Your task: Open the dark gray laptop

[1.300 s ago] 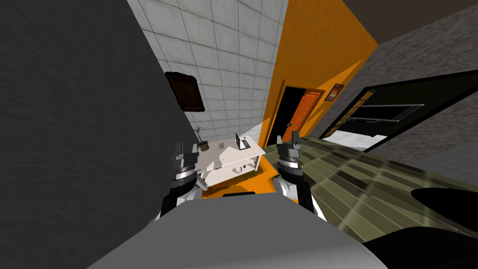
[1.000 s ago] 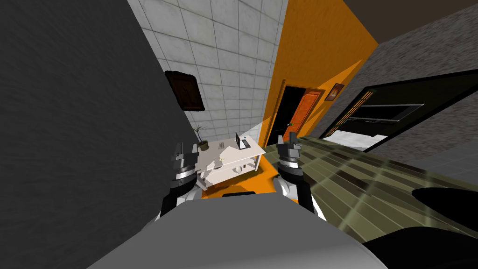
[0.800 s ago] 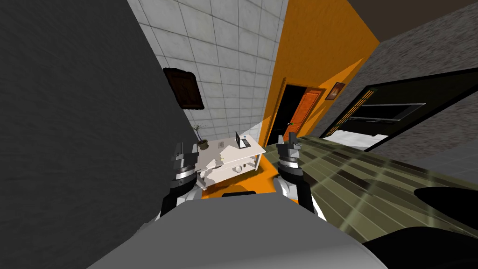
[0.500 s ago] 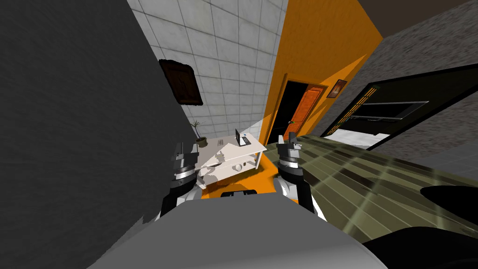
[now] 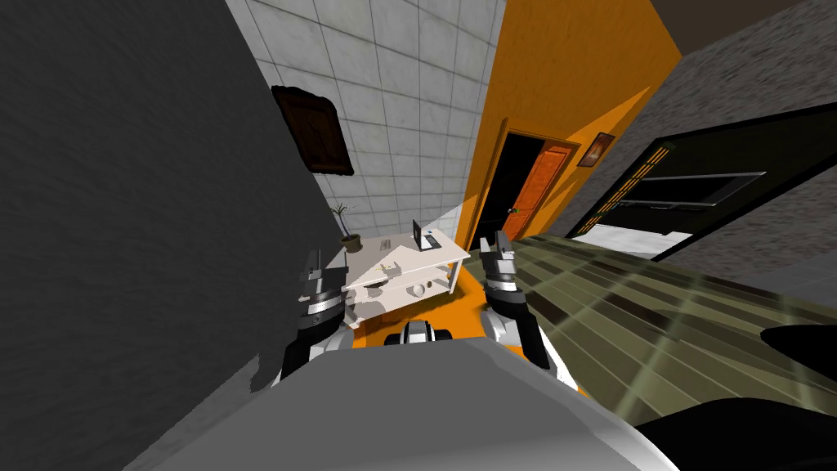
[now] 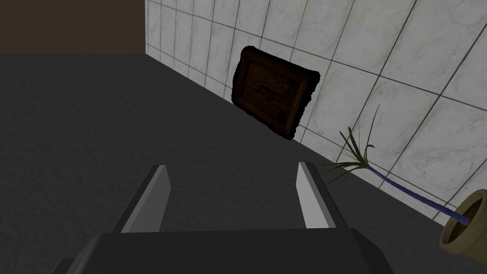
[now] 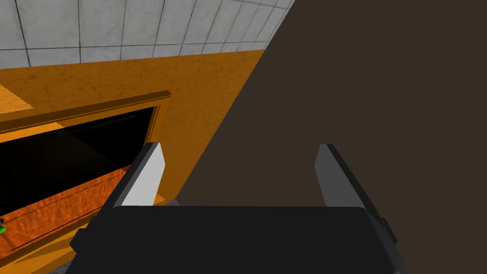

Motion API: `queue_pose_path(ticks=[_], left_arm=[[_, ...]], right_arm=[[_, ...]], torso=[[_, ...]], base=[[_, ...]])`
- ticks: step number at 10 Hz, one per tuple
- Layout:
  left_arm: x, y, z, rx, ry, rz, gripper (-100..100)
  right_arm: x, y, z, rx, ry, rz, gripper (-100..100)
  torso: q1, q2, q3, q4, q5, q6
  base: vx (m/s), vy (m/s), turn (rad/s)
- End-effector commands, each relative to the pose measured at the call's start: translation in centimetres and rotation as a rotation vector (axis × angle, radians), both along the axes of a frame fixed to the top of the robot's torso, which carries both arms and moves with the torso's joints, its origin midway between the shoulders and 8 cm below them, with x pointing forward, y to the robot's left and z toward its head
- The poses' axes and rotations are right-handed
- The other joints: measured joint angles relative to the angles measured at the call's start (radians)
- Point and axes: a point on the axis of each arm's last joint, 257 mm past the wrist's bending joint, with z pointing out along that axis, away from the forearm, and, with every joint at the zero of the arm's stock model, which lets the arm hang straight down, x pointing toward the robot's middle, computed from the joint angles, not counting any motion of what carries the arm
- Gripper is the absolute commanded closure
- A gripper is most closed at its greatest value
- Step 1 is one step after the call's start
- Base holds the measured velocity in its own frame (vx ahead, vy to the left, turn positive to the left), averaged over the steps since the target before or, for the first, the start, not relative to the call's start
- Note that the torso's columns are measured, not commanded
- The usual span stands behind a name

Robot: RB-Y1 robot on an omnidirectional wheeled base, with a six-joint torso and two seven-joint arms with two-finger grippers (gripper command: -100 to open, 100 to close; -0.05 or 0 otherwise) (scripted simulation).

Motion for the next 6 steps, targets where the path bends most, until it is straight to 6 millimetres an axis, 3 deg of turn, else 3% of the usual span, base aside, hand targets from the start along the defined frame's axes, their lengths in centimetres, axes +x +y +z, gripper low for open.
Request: queue_pose_path(ticks=[1,6], left_arm=[[0.0,0.0,0.0,0.000,0.000,0.000,0],[0.0,0.0,0.0,0.000,0.000,0.000,0]], right_arm=[[1.7,1.9,-1.4,-0.158,0.057,-0.038,-100],[4.8,4.4,-4.5,-0.463,0.142,-0.123,-100]], torso=[[0.000,0.001,-0.001,0.001,0.000,0.000],[-0.001,0.002,-0.001,0.001,0.000,0.000]], base=[[0.019,0.037,0.027],[0.016,0.036,0.027]])
